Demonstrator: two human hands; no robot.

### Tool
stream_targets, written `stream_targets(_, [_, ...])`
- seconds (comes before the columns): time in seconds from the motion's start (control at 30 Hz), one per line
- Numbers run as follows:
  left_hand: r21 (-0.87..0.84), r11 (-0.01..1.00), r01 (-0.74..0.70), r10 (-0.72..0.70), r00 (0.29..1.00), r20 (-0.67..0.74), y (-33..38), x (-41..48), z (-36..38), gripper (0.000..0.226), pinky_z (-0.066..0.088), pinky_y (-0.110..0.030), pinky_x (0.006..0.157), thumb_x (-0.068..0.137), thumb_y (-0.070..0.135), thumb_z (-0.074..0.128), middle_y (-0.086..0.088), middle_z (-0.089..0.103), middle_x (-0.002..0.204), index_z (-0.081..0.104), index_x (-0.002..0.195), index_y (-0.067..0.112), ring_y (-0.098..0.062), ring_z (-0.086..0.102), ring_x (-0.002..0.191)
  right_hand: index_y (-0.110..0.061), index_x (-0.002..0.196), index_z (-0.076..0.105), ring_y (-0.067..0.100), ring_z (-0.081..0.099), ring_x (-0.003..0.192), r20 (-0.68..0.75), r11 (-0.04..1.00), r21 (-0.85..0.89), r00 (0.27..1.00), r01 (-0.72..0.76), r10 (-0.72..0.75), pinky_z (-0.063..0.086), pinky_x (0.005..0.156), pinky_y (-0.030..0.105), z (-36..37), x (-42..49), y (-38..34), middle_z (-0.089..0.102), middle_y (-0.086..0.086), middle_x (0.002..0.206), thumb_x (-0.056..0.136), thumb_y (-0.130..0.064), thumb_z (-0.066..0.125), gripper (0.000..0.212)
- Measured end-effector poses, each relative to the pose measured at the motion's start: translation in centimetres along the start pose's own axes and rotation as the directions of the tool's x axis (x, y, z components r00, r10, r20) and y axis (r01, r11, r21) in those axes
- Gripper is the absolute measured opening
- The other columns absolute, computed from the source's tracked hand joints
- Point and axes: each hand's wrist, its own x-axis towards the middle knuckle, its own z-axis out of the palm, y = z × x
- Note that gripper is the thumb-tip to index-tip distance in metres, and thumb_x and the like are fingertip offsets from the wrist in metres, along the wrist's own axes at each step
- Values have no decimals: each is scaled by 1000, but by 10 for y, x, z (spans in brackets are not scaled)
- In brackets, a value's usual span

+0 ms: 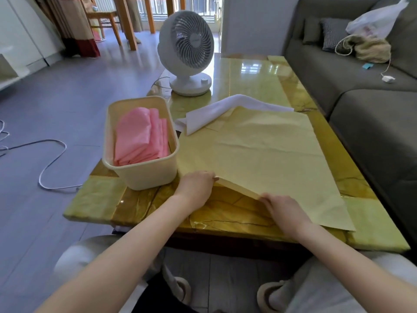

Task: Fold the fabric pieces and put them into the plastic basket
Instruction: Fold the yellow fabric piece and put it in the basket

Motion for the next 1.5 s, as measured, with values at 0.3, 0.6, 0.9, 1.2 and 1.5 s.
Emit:
stream_targets(0.3, [-7,999,44,-44,997,60,6,-15,5,31,53,-39,88,97,3,37,-7,65,107,61,114,14,-25,61,96,-17,117,61,23,63,97,-31,981,-8,981,-193,193,47,78,27,-15,-15,40,67,6,108,100,-17,41,27])
stream_targets(0.6, [-183,978,102,-44,953,301,41,-33,-10,30,50,-33,83,101,21,34,-9,62,108,57,117,12,-24,60,97,-18,109,61,29,62,92,-33,941,-198,961,-275,274,41,65,29,-35,-42,53,67,9,103,96,-20,38,26])
stream_targets(0.9, [-316,938,142,86,788,610,41,0,-52,13,52,-27,78,90,23,60,2,64,92,66,98,15,-18,62,88,-17,119,56,25,57,104,142,904,-340,936,-259,321,48,84,34,-104,-23,60,61,5,116,99,-30,38,30])
stream_targets(1.2, [82,977,195,-201,977,75,34,82,-73,24,47,-32,64,89,5,47,-7,63,102,67,98,14,-26,62,84,-16,100,68,25,57,90,-350,754,-592,934,-284,77,37,65,29,-126,58,52,59,6,100,93,-12,48,22])
stream_targets(1.5, [-113,962,250,-251,968,-1,30,129,-48,56,41,-36,94,88,-5,43,-12,27,150,35,141,12,-32,41,129,-15,148,18,35,49,121,-128,957,-46,951,-288,280,45,92,38,-102,119,49,38,14,146,93,-16,48,63])
